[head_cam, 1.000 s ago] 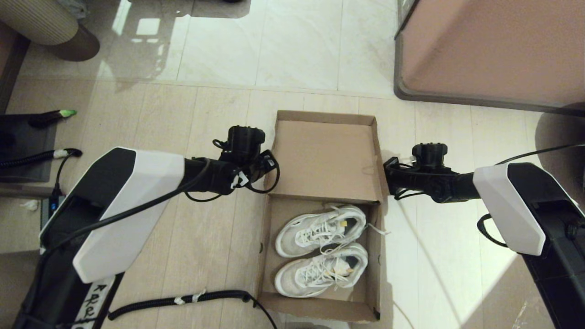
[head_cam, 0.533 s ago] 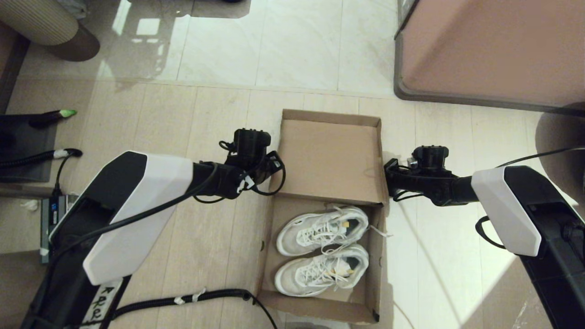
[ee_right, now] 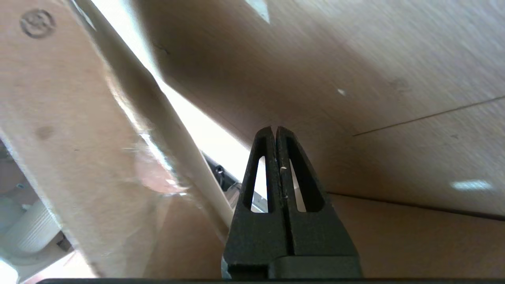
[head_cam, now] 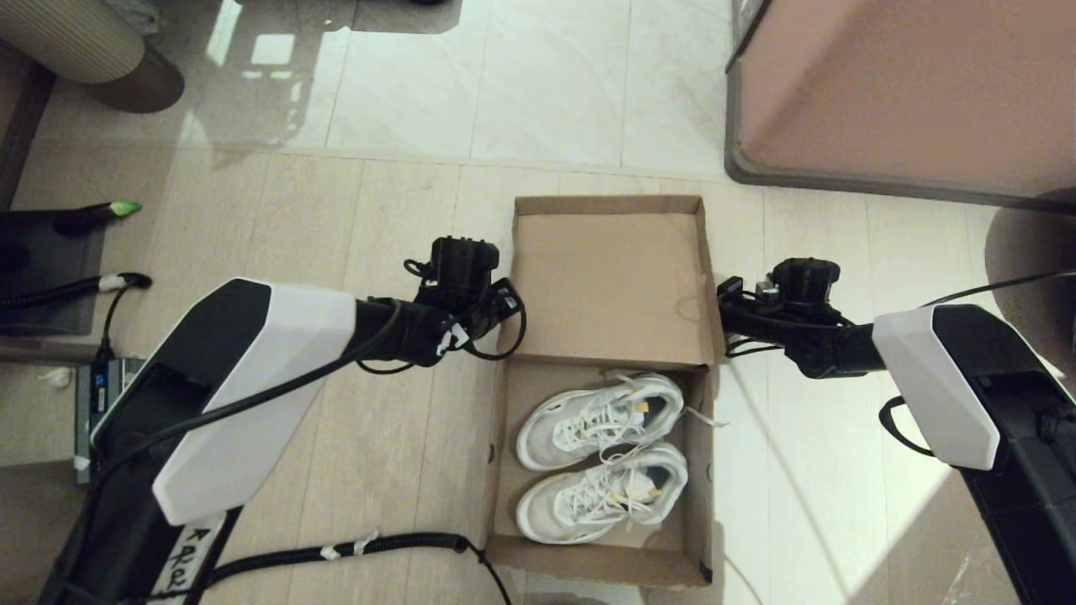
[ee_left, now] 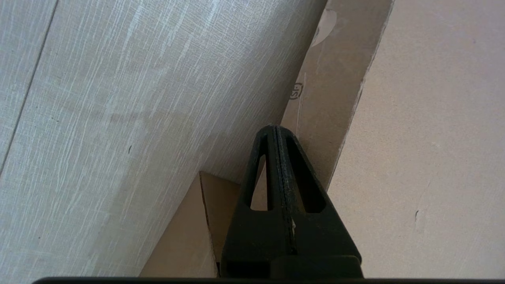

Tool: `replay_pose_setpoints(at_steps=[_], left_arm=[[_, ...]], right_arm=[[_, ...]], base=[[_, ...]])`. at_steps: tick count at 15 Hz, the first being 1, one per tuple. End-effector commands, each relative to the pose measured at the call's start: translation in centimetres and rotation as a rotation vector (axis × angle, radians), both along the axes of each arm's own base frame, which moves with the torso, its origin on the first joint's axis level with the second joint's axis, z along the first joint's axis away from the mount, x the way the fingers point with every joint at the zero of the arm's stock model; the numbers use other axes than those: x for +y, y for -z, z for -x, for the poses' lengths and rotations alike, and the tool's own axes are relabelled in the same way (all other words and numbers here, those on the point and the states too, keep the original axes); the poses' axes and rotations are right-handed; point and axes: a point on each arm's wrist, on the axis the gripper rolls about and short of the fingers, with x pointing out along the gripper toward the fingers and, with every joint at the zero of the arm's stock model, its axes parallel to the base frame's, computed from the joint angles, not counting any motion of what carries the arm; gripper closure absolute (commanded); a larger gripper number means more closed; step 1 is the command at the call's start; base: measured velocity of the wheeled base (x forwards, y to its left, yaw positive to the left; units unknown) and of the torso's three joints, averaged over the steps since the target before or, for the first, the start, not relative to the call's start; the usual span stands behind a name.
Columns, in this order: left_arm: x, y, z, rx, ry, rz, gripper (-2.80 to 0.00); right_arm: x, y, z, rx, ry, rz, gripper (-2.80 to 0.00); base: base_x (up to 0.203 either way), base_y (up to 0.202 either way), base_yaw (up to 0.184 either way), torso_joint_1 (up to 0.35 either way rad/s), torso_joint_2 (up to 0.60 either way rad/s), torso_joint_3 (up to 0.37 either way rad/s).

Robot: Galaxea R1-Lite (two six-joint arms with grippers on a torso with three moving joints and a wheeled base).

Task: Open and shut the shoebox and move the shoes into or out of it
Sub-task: Close the shoe box

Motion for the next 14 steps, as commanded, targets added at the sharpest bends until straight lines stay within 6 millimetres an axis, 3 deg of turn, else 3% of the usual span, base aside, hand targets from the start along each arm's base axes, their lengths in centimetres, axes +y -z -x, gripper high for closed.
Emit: replay_pose_setpoints(at_steps=[1,7,14], left_arm=[[0.0,-0.2,0.0,-0.003,-0.004,0.005,0.00],[0.1,-0.9,0.2,-0.016,-0.010,0.010,0.00],[0.3,-2.9,0.8,-0.051,-0.012,0.027,0.00]], right_arm=[[-1.0,-1.4,0.3,-0.024,-0.025,-0.011,0.00],[-1.7,-3.6,0.9,-0.065,-0.131,-0.019,0.00],[-1.4,-8.0,2.1,-0.105,-0.293,-0.147,0.00]], base=[[0.000,0.000,0.000,0.000,0.00,0.000],[0.000,0.000,0.000,0.000,0.00,0.000],[0.000,0.000,0.000,0.000,0.00,0.000]])
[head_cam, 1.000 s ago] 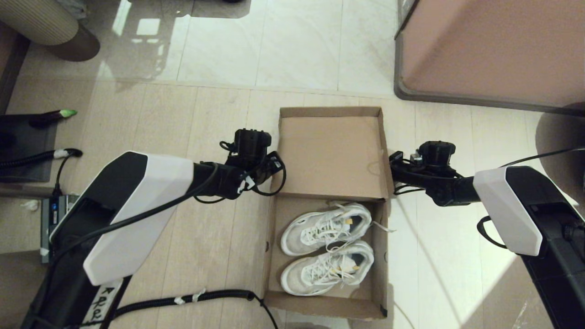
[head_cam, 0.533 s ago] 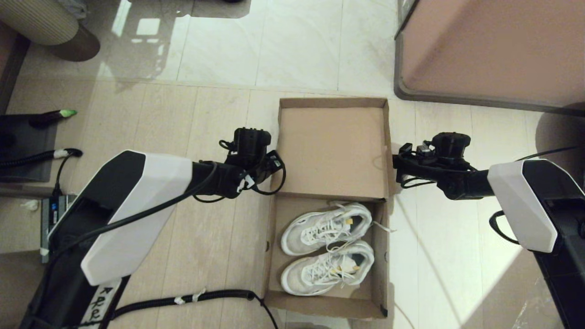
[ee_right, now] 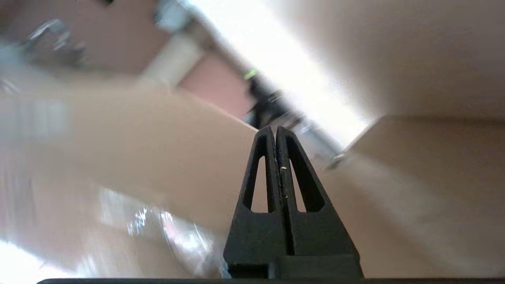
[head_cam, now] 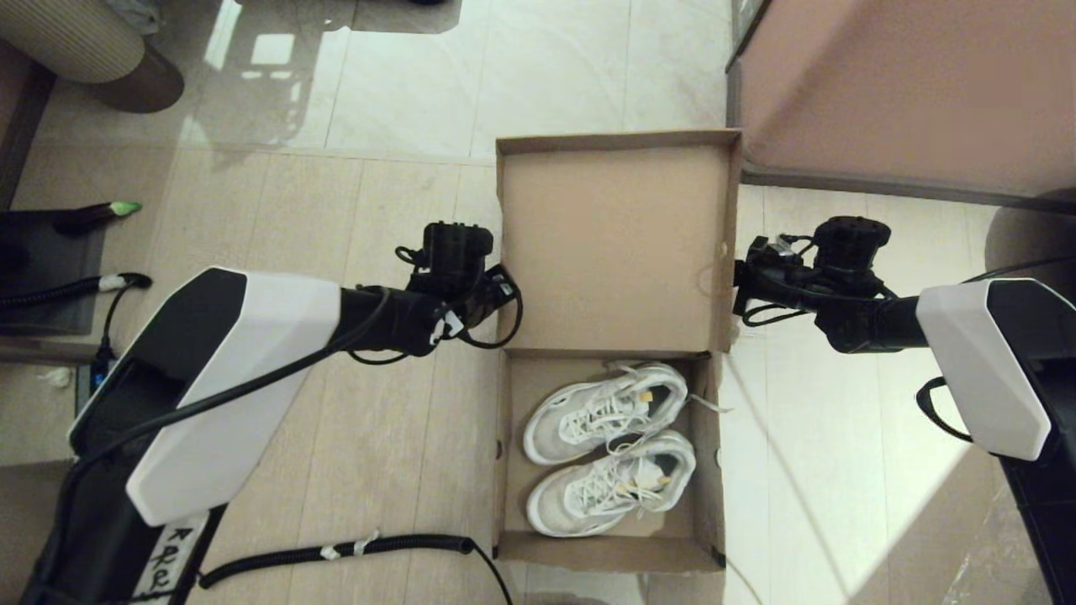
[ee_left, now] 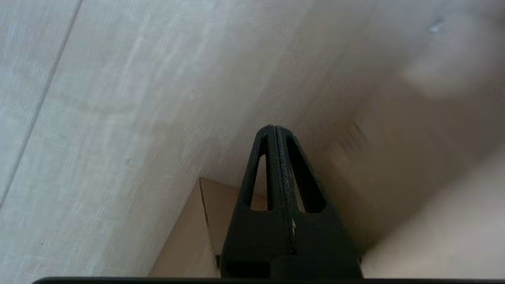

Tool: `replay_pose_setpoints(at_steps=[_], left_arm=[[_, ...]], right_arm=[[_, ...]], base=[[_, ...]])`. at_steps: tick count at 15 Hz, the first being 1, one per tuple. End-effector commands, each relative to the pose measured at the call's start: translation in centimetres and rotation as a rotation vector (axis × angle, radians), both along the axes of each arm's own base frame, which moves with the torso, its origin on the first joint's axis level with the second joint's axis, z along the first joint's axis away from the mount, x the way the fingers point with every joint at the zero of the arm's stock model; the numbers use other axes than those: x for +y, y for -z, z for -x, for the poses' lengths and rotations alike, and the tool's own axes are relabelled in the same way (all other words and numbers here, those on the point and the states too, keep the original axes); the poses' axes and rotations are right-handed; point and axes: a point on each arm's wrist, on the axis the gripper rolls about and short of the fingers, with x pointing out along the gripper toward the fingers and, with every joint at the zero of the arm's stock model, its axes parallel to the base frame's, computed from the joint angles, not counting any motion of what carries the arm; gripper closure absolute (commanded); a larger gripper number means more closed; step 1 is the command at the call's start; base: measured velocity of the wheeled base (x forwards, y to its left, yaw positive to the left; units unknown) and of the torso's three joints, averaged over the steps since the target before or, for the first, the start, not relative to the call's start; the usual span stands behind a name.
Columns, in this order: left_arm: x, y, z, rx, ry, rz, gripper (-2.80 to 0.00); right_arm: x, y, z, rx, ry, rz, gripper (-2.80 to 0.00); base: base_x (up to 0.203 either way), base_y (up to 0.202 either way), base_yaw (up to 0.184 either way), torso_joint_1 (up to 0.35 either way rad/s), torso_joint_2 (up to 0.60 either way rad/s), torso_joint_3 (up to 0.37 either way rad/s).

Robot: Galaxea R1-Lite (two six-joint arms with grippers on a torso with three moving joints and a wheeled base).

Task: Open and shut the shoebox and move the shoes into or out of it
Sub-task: Close the shoe box

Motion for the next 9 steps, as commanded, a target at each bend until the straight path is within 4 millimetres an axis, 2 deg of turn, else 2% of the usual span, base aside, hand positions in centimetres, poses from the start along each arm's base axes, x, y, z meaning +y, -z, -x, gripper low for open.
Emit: replay_pose_setpoints(at_steps=[1,4,9], left_arm=[[0.0,-1.3,0.5,-0.024,0.002,0.016,0.00],[0.0,-3.3,1.3,-0.054,0.008,0.031,0.00],[0.2,-6.9,3.2,-0.096,0.024,0.052,0.00]], right_arm=[[0.1,-2.0,0.6,-0.022,-0.038,-0.038,0.00],[0.0,-2.7,0.9,-0.030,-0.050,-0.037,0.00],[-1.8,-4.9,1.8,-0.055,-0.057,-0.030,0.00]], base=[[0.000,0.000,0.000,0.000,0.00,0.000],[0.000,0.000,0.000,0.000,0.00,0.000],[0.000,0.000,0.000,0.000,0.00,0.000]])
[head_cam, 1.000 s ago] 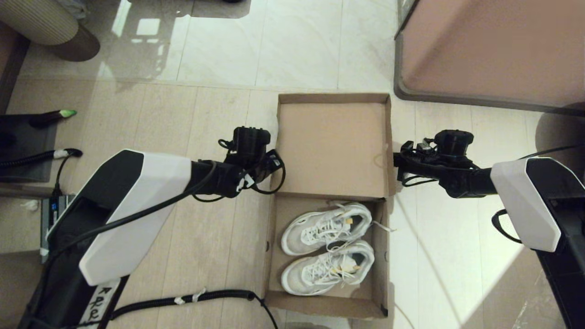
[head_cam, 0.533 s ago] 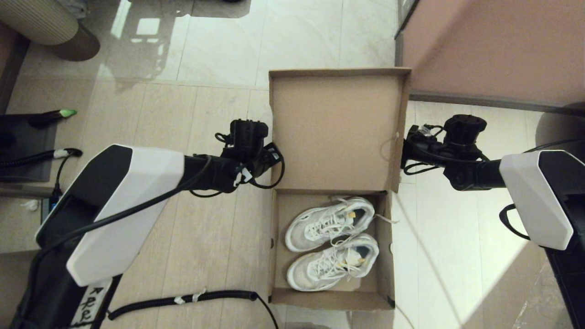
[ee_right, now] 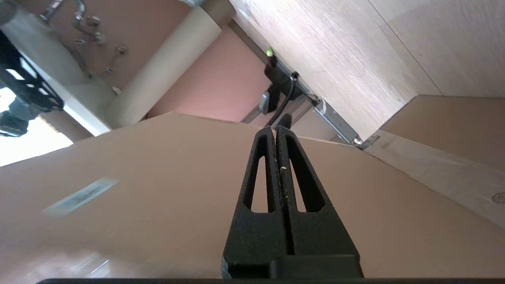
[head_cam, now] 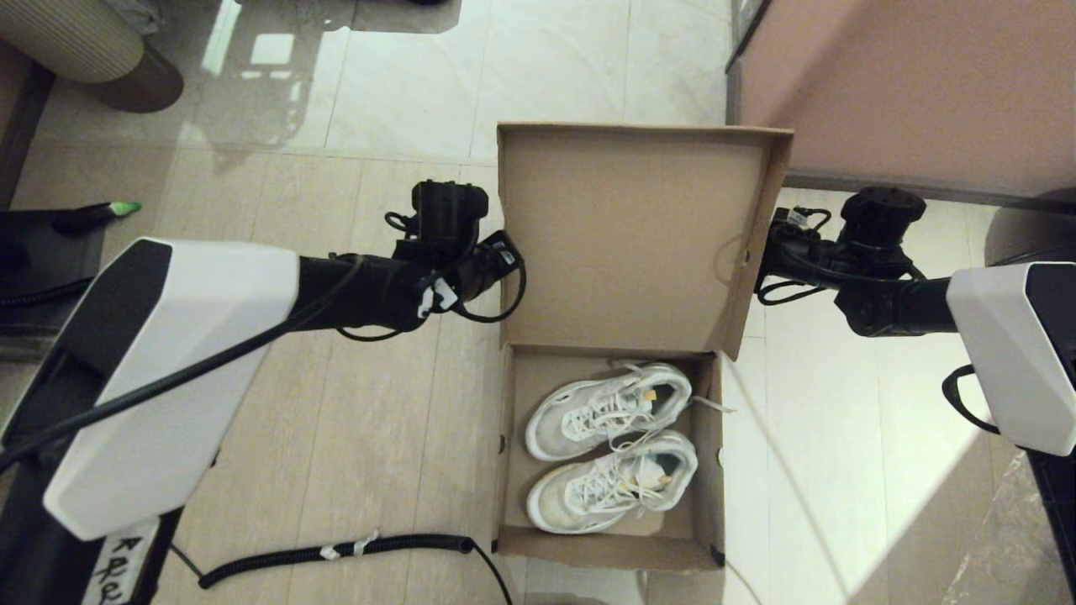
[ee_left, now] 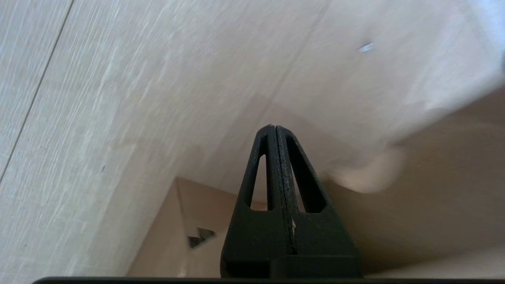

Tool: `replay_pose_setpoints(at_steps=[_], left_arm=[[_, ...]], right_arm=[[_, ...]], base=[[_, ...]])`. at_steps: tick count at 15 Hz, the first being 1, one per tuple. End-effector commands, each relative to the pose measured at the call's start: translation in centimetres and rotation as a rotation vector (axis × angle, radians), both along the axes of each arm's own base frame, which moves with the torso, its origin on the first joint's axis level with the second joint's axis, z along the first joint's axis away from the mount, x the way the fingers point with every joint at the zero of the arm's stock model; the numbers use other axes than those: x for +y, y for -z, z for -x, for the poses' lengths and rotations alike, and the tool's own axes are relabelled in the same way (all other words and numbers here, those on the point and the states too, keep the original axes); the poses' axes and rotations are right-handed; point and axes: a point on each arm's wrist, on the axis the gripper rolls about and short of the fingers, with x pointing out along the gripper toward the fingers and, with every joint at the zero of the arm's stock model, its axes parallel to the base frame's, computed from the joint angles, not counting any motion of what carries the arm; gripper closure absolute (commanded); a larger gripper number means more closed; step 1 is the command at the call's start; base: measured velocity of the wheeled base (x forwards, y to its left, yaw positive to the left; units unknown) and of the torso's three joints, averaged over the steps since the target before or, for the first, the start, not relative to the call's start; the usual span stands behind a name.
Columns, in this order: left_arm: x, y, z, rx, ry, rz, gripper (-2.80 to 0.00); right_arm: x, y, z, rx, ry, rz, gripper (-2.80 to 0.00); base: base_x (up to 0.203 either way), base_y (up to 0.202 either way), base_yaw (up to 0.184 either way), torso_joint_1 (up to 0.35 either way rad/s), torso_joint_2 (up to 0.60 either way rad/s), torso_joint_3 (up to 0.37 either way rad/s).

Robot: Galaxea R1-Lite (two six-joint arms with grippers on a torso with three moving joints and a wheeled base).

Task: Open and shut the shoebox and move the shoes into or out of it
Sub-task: Close the shoe box

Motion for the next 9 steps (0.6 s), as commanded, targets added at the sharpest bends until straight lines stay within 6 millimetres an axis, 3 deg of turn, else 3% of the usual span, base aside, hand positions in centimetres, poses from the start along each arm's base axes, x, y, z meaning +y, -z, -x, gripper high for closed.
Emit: replay_pose_setpoints(at_steps=[1,4,9], left_arm=[[0.4,-2.7,1.2,-0.047,0.001,0.028,0.00],[1.1,-5.3,2.6,-0.080,-0.011,0.030,0.00],[3.7,-11.9,7.0,-0.171,-0.092,0.071,0.00]], right_arm=[[-0.6,-1.8,0.7,-0.007,-0.001,-0.012,0.00],[-0.8,-3.6,1.6,-0.001,-0.020,-0.026,0.00],[-0.6,-5.2,2.5,-0.007,-0.035,-0.023,0.00]], base=[[0.000,0.000,0.000,0.000,0.00,0.000],[0.000,0.000,0.000,0.000,0.00,0.000],[0.000,0.000,0.000,0.000,0.00,0.000]])
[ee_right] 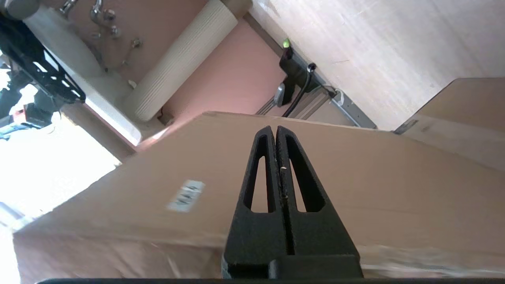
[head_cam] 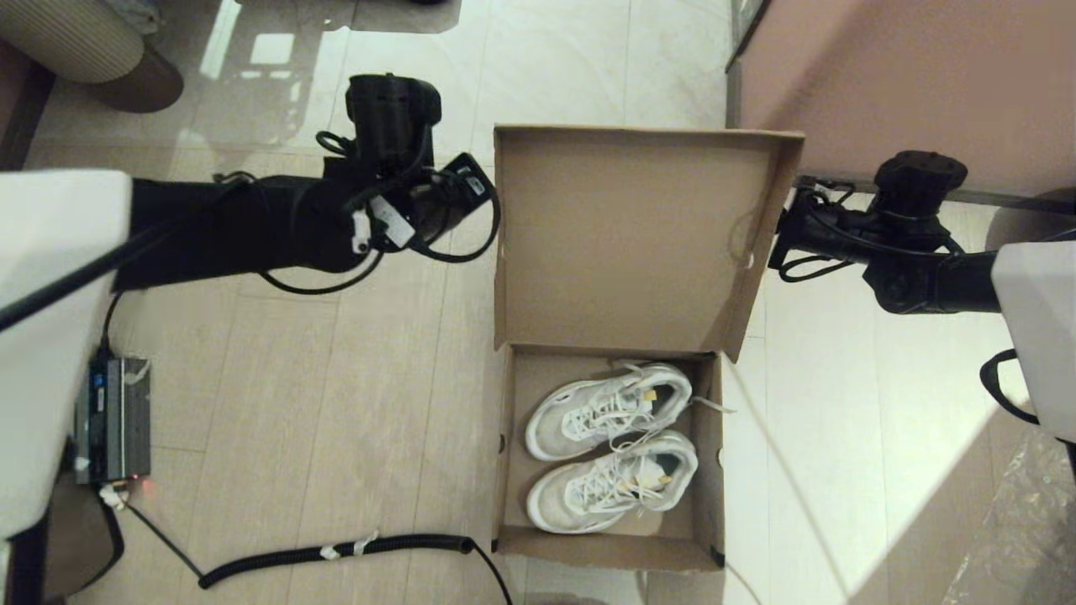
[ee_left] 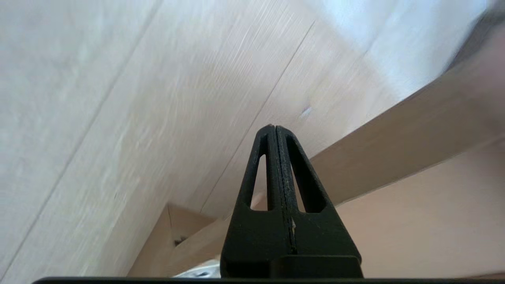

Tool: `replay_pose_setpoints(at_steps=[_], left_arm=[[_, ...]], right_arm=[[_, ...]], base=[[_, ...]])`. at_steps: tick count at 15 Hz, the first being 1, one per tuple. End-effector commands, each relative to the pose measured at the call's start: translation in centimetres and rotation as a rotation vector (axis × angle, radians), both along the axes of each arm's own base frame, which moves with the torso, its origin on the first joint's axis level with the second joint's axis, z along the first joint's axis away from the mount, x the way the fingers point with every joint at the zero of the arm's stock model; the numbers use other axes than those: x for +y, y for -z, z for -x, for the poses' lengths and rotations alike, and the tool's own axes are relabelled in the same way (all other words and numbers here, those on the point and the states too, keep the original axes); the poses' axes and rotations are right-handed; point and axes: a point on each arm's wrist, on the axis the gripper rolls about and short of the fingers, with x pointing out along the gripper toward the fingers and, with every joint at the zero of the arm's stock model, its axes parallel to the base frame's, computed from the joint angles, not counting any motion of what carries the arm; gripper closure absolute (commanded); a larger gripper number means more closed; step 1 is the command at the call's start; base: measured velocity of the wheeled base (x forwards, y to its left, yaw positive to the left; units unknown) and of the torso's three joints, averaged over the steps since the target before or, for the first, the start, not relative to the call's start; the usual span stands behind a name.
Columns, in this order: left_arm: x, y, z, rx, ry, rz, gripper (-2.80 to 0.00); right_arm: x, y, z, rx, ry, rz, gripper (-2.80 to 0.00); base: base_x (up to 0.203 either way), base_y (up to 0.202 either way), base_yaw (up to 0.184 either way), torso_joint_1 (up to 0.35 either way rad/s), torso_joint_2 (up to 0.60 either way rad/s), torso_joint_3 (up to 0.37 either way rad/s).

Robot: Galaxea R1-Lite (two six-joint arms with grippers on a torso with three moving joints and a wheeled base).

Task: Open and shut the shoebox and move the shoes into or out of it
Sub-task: Close the shoe box

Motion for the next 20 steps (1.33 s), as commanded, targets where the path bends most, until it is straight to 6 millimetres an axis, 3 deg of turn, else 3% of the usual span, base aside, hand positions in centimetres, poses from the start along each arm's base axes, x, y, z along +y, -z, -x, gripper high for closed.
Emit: replay_pose_setpoints(at_steps=[1,5,9,11,16,20], left_arm=[[1.7,-4.5,3.1,-0.092,-0.008,0.055,0.00],[3.5,-8.0,5.8,-0.175,-0.013,0.100,0.00],[5.1,-8.3,5.4,-0.183,-0.054,0.098,0.00],[4.9,-6.9,3.8,-0.154,-0.037,0.084,0.00],[2.6,-1.3,-1.7,-0.144,0.013,0.012,0.00],[1.6,1.2,-3.6,-0.160,0.032,0.006,0.00]], right_arm=[[0.1,-1.5,0.8,-0.005,-0.009,-0.002,0.00],[0.2,-2.4,2.1,0.069,-0.041,0.001,0.00],[0.4,-3.4,5.0,0.109,-0.051,-0.001,0.00],[0.6,-3.8,7.3,0.143,-0.058,-0.002,0.00],[1.1,-2.9,14.7,0.244,-0.091,0.002,0.00],[1.8,-1.6,20.1,0.304,-0.116,0.005,0.00]], base=[[0.000,0.000,0.000,0.000,0.00,0.000],[0.000,0.000,0.000,0.000,0.00,0.000],[0.000,0.000,0.000,0.000,0.00,0.000],[0.000,0.000,0.000,0.000,0.00,0.000],[0.000,0.000,0.000,0.000,0.00,0.000],[0.000,0.000,0.000,0.000,0.00,0.000]])
